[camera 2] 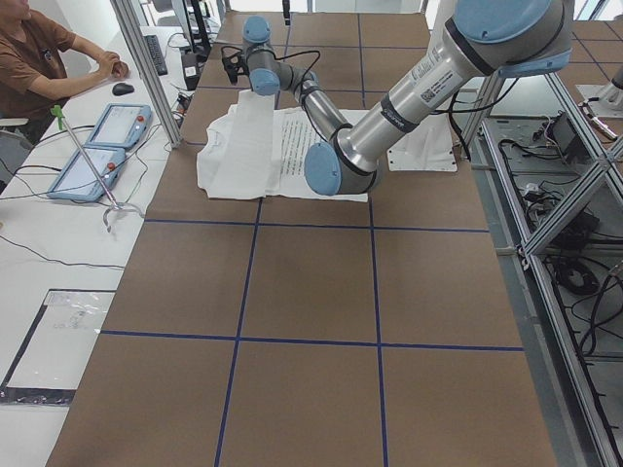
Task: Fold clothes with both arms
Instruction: 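Fold the held sleeve across the shirt body with the left gripper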
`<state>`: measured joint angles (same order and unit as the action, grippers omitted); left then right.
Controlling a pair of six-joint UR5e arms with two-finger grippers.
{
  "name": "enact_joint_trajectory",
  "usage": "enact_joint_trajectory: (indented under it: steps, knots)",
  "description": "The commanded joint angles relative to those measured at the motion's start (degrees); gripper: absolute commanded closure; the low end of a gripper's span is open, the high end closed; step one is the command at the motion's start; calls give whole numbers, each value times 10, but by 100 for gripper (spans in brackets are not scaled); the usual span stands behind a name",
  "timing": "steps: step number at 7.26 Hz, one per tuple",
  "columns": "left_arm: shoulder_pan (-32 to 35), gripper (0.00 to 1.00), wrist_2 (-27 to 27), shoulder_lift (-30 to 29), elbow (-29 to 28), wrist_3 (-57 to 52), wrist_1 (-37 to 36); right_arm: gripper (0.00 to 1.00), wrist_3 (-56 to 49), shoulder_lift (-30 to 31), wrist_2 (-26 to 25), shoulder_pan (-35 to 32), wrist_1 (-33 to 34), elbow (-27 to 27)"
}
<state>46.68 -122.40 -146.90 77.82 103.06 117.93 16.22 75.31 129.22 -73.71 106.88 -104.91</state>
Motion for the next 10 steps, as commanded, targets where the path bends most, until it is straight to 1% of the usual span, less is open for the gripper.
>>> enact_joint_trajectory:
  steps: [1, 2, 3, 4, 6, 7, 8, 9, 10]
  knots:
    - [-16, 100, 2, -26, -20, 14, 16, 0, 0, 2, 1, -1, 0, -1]
    - [-27, 100, 3, -38, -41, 21, 26, 0, 0, 1, 1, -1, 0, -1]
    - [-31, 100, 15, -39, -63, 22, 58, 0, 1, 1, 0, -1, 0, -1]
    - [-45, 100, 42, -40, -90, 28, 86, 0, 1, 0, 0, -1, 0, 1]
    - [-99, 100, 117, -60, -160, 25, 141, 0, 6, -5, 0, 0, 0, 8]
    - [-124, 100, 138, -59, -175, 22, 160, 0, 5, -7, -1, 0, -2, 16]
    - [-134, 85, 155, -61, -178, 26, 165, 0, 5, -7, -1, 0, -6, 17]
    - [-144, 24, 159, -61, -178, 23, 176, 0, 6, -8, 0, 1, -7, 17]
    - [-156, 0, 199, -63, -176, 25, 191, 0, 7, -13, 5, 1, -7, 17]
